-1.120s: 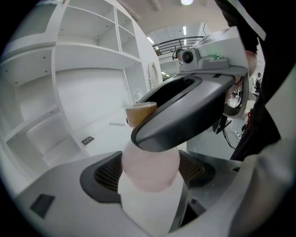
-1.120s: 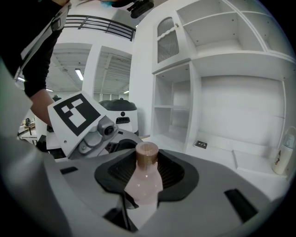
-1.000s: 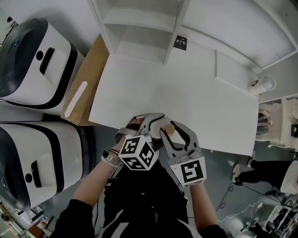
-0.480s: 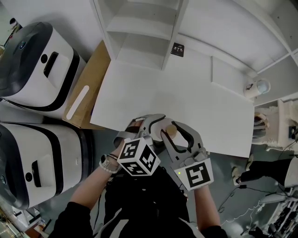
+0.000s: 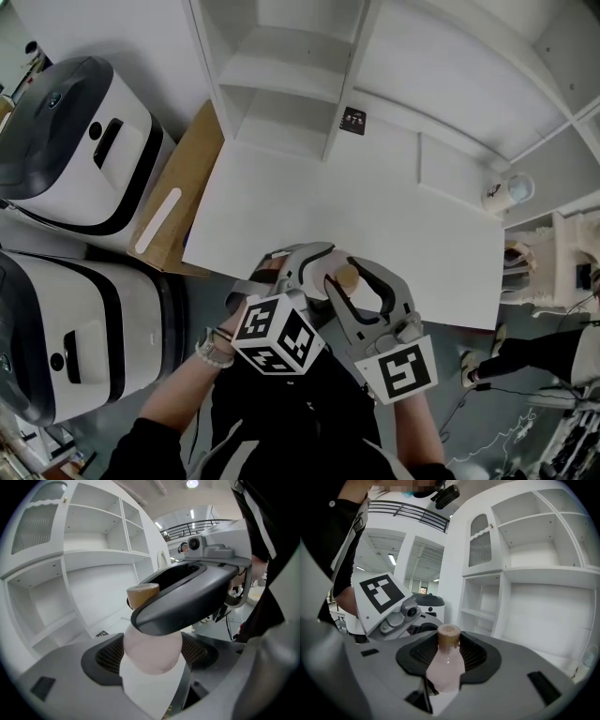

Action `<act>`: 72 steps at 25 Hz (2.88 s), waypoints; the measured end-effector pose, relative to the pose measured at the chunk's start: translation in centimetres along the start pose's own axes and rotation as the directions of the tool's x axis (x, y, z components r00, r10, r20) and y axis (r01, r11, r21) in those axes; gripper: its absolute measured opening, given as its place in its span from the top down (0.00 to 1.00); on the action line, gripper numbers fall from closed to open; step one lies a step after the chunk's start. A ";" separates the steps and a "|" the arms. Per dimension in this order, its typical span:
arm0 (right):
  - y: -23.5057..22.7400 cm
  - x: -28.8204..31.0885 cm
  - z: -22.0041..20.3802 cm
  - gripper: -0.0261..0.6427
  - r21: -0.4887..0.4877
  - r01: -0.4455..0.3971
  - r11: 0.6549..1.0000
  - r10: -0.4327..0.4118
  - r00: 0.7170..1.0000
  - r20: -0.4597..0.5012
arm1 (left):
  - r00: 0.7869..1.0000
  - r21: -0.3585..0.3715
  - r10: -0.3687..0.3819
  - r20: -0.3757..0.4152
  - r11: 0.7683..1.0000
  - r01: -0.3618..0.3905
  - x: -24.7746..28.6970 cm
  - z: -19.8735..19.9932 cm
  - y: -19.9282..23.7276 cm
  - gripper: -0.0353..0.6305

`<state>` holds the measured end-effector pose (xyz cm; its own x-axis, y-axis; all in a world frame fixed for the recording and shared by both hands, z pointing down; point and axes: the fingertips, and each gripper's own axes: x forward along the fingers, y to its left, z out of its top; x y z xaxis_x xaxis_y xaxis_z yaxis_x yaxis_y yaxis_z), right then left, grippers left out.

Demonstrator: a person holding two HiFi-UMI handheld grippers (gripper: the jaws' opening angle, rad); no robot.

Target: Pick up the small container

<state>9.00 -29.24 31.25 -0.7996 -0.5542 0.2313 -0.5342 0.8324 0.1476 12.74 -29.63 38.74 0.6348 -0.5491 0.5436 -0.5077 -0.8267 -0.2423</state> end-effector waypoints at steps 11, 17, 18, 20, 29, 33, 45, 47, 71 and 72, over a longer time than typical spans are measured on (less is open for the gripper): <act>0.0 -1.2 3.3 0.74 -0.025 0.006 1.000 -0.005 0.999 0.034 | 0.999 0.039 0.033 0.016 0.999 -0.034 -2.2 2.8 0.7 0.38; 0.4 -1.5 4.7 0.74 -0.038 0.013 0.999 -0.011 0.998 0.056 | 0.998 0.065 0.064 0.020 0.996 -0.065 -3.4 3.7 1.2 0.38; 0.5 -1.5 4.8 0.74 -0.042 0.010 0.999 -0.008 0.998 0.059 | 0.998 0.064 0.067 0.019 0.996 -0.068 -3.6 3.7 1.2 0.38; 0.6 -1.4 5.0 0.74 -0.042 0.004 0.999 -0.002 0.998 0.062 | 0.997 0.061 0.069 0.017 0.996 -0.070 -3.9 3.7 1.3 0.38; 1.0 -1.1 5.1 0.74 -0.045 -0.007 0.999 0.009 0.998 0.064 | 0.997 0.053 0.073 0.013 0.996 -0.074 -4.2 3.4 1.4 0.38; 1.1 -1.1 5.0 0.74 -0.043 -0.007 0.999 0.010 0.998 0.061 | 0.997 0.054 0.070 0.013 0.996 -0.071 -4.2 3.3 1.4 0.38; 1.1 -1.0 4.9 0.74 -0.044 -0.002 0.999 0.004 0.999 0.051 | 0.998 0.055 0.063 0.018 0.996 -0.064 -4.2 3.3 1.3 0.38; 1.1 -1.0 4.9 0.74 -0.041 0.000 0.999 0.002 0.999 0.050 | 0.998 0.056 0.063 0.018 0.996 -0.064 -4.2 3.3 1.4 0.38; 1.0 -0.7 4.8 0.74 -0.041 0.006 0.999 -0.004 0.999 0.047 | 0.998 0.067 0.057 0.016 0.996 -0.058 -4.0 3.1 1.5 0.38; 1.0 -0.7 4.8 0.74 -0.041 0.007 0.999 -0.005 0.999 0.046 | 0.998 0.067 0.056 0.016 0.996 -0.057 -4.0 3.1 1.5 0.38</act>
<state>7.72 -28.05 26.65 -0.8088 -0.5578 0.1863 -0.5277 0.8282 0.1886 11.27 -29.05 33.76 0.6146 -0.5967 0.5159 -0.5031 -0.8003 -0.3263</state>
